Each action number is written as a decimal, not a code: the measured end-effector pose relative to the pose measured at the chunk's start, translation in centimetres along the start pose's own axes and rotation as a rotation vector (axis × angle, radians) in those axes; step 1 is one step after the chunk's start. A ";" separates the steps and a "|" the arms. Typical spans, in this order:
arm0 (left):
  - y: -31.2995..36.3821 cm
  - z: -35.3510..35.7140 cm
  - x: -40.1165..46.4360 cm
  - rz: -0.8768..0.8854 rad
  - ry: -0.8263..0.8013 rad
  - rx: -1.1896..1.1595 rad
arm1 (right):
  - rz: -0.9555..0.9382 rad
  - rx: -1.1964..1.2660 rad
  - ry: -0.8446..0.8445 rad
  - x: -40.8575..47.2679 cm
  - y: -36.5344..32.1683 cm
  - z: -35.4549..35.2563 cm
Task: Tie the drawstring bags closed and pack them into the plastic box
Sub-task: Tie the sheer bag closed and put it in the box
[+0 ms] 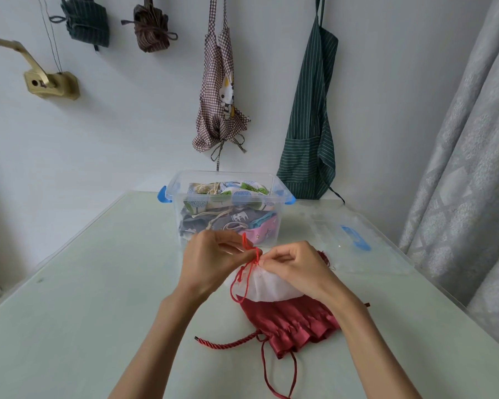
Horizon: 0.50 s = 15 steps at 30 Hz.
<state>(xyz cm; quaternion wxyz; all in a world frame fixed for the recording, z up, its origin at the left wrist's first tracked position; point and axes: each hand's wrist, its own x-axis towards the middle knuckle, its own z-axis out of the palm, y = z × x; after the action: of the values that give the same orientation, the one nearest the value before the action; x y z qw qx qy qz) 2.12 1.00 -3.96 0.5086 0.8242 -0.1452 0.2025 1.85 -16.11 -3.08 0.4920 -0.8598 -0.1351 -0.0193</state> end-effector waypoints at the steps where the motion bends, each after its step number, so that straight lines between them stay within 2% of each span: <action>1: 0.0 0.1 0.0 0.007 0.045 0.073 | 0.010 0.005 0.005 0.0 0.2 -0.1; 4: 0.1 0.1 -0.2 0.016 0.113 0.170 | 0.091 0.054 -0.004 0.1 0.5 -0.1; 9: -0.6 0.1 -0.1 0.034 0.102 0.121 | 0.129 0.363 -0.066 0.1 0.7 0.5; 12: -0.8 0.0 0.1 0.041 0.028 0.033 | 0.166 0.516 -0.038 0.1 1.0 0.7; 15: -1.1 -0.2 0.2 0.012 -0.052 -0.029 | 0.135 0.533 -0.005 0.0 1.1 0.9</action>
<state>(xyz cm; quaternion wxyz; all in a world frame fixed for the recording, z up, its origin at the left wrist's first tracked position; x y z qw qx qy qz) 2.77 1.66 -4.68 0.5153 0.8208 -0.1661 0.1819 2.03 -15.86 -4.45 0.7009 -0.7069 -0.0789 0.0521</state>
